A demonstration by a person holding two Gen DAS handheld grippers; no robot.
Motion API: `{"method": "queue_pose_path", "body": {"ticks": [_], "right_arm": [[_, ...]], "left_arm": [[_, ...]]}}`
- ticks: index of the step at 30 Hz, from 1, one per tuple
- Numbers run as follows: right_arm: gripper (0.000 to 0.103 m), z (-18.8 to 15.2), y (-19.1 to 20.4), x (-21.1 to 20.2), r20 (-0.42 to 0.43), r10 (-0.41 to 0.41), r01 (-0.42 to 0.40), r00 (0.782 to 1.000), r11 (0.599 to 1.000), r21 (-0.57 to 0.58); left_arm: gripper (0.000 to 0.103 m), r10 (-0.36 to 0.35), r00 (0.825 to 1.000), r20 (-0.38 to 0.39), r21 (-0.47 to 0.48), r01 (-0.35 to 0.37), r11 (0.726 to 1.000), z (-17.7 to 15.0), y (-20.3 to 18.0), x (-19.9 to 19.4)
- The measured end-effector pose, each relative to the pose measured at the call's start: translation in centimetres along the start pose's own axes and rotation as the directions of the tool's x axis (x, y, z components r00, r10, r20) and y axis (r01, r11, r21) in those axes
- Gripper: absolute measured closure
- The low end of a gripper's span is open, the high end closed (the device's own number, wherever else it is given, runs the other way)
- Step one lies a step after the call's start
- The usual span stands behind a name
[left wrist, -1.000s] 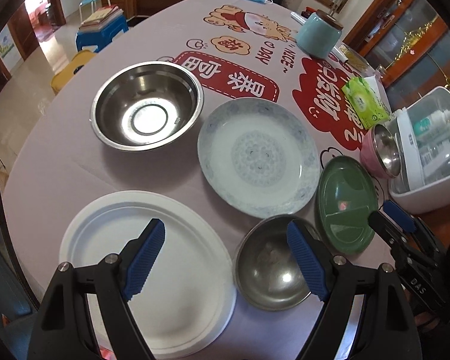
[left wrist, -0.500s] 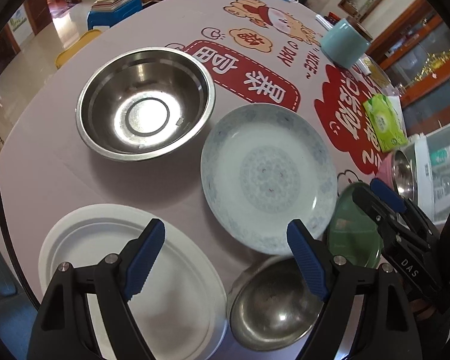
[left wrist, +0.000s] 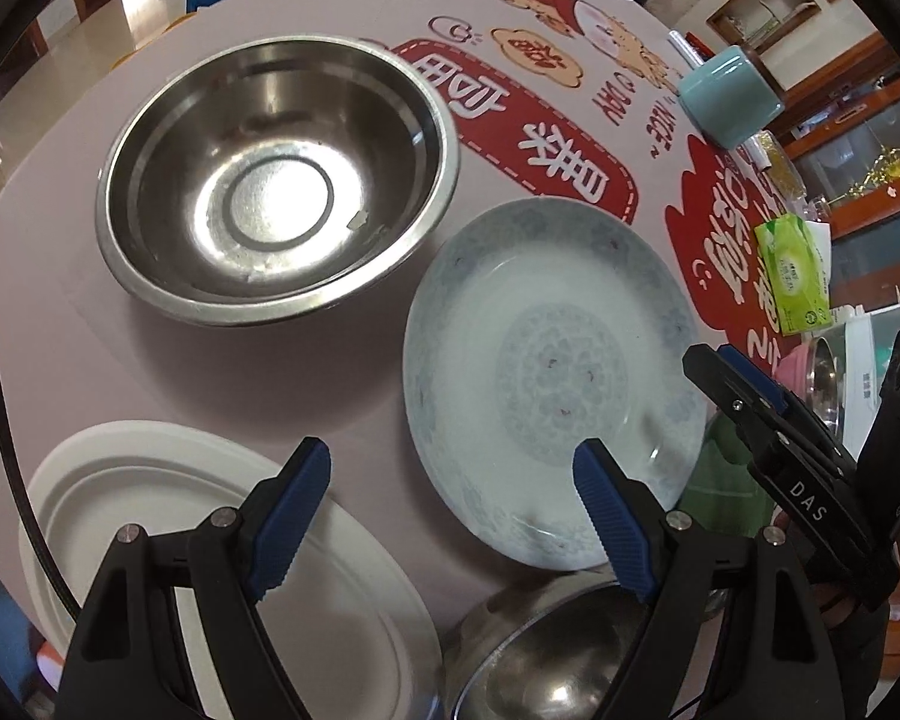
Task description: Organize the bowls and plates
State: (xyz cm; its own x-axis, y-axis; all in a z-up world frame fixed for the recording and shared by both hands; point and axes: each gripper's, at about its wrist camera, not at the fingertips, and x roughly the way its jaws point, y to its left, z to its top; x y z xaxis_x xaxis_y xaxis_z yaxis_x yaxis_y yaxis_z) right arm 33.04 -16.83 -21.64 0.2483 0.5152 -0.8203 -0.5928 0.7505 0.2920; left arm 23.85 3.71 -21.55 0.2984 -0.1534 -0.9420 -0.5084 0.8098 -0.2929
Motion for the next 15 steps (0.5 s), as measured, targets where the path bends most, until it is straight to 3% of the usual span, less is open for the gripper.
{"method": "queue_pose_path", "body": {"ticks": [6, 15], "right_arm": [[0.045, 0.0, -0.4, 0.7, -0.02, 0.017, -0.016, 1.0, 1.0, 0.021], [0.075, -0.2, -1.1, 1.5, -0.061, 0.083, -0.078, 0.995, 0.994, 0.078]], "left_arm": [[0.027, -0.009, 0.999, -0.035, -0.027, 0.008, 1.0, -0.1, 0.6, 1.5], [0.041, -0.021, 0.999, -0.04, -0.035, 0.019, 0.999, 0.1, 0.3, 2.2]]}}
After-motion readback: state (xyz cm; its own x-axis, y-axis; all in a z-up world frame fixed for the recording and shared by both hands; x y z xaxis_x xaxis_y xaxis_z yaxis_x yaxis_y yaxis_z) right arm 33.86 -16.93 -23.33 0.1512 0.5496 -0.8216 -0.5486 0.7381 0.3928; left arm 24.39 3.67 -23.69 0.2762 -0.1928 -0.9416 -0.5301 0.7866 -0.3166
